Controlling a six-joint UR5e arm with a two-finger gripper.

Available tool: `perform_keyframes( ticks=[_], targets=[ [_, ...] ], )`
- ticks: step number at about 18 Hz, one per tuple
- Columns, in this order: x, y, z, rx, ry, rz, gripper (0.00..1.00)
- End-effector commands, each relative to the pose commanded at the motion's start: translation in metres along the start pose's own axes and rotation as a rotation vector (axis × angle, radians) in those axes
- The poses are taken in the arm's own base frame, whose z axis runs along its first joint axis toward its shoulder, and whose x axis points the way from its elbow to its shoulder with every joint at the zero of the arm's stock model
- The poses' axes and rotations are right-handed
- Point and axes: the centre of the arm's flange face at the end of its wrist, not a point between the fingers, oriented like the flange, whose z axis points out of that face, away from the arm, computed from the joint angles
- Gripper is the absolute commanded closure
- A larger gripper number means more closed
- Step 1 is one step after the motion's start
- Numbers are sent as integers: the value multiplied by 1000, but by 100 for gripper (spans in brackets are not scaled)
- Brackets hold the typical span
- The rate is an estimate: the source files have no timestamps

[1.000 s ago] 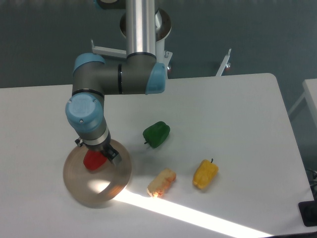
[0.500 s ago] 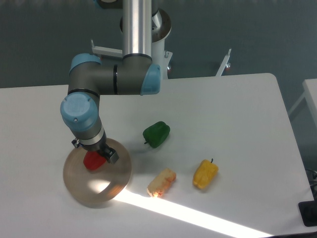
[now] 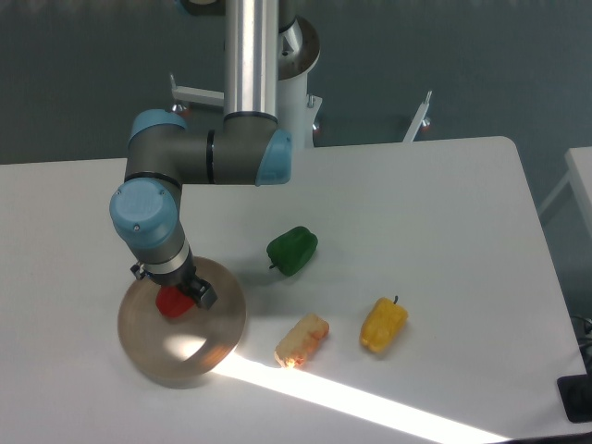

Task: Pick up the red pepper from the plate
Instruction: 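Lower the open gripper around the red pepper on the plate, then close the gripper on the red pepper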

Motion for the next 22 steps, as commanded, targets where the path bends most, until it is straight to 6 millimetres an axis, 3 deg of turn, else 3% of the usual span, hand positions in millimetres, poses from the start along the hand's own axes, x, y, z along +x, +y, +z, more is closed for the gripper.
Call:
perform_keyframes(
  ticks=[22],
  targets=[
    [0, -1, 20, -1, -3, 12, 0]
  ],
)
